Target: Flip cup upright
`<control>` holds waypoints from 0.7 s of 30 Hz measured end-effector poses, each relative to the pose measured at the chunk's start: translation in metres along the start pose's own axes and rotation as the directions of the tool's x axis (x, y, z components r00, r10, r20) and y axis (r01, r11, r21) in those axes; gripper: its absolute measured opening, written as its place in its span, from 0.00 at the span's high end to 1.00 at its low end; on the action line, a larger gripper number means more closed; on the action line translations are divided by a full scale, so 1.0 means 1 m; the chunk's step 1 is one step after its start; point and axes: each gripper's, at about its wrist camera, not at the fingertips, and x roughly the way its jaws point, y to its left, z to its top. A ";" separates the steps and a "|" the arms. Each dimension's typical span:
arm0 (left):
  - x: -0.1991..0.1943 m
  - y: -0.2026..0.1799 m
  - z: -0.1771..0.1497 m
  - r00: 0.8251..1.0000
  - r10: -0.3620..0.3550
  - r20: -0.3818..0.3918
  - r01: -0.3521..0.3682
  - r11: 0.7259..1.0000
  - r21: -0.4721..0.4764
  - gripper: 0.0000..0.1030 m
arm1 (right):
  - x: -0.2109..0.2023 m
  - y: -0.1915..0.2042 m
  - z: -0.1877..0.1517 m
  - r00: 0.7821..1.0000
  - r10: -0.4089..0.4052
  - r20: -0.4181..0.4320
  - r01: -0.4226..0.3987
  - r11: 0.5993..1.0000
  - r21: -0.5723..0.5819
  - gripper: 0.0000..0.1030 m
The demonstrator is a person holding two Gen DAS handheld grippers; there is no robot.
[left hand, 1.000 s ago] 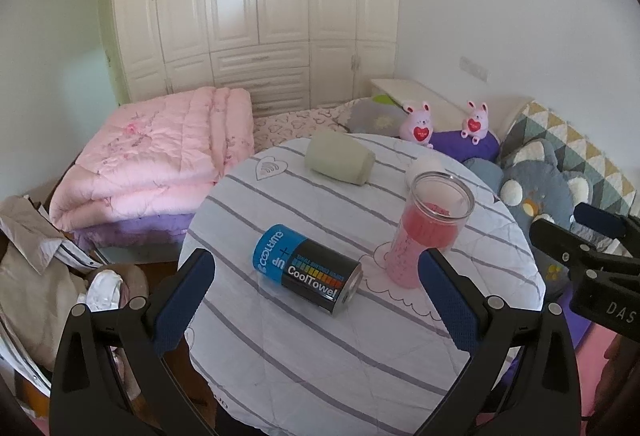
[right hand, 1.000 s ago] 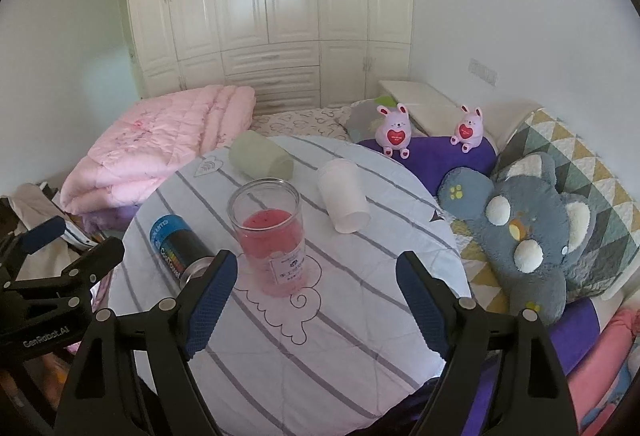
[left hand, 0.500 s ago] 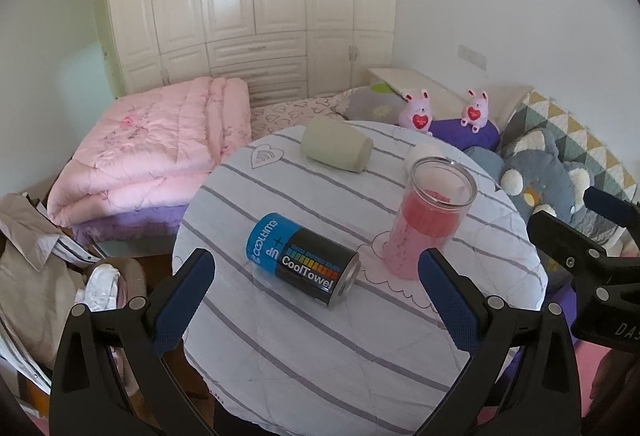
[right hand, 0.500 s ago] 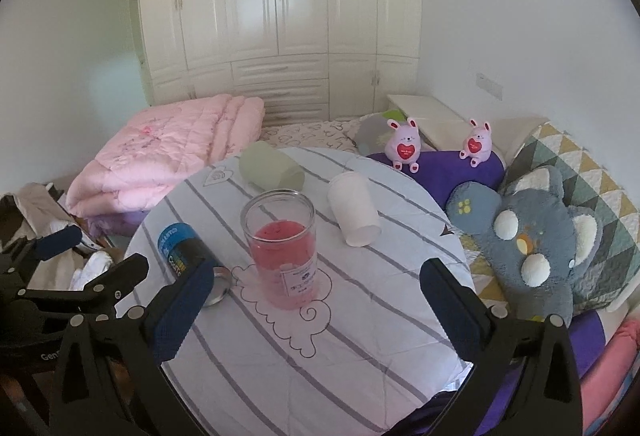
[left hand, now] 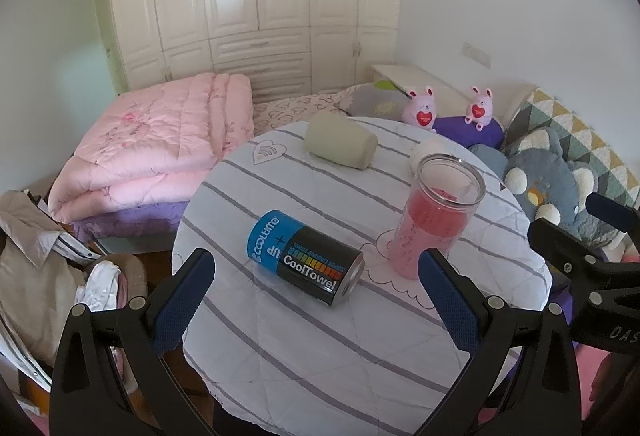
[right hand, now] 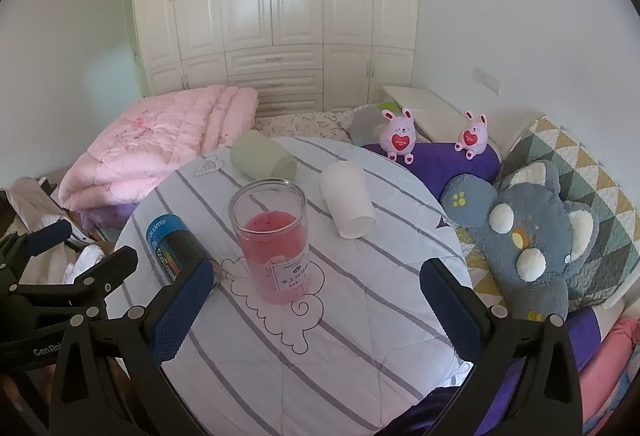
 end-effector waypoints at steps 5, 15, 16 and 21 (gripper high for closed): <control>0.005 0.001 -0.001 1.000 -0.016 -0.014 0.016 1.000 -0.001 0.00 | 0.004 0.000 -0.001 1.000 0.000 -0.016 0.000 1.000 -0.005 0.00; 0.009 0.001 -0.001 1.000 -0.021 -0.021 0.021 1.000 0.005 0.00 | 0.012 0.000 -0.001 0.999 -0.008 -0.041 0.007 1.000 -0.007 0.00; 0.009 0.001 -0.001 1.000 -0.020 -0.021 0.020 1.000 0.005 0.00 | 0.013 0.001 -0.001 0.999 -0.008 -0.045 0.008 1.000 -0.006 0.00; 0.013 0.001 0.000 0.999 -0.024 -0.027 0.024 1.000 0.002 0.00 | 0.016 0.001 -0.001 0.998 -0.011 -0.055 0.011 1.000 -0.008 0.00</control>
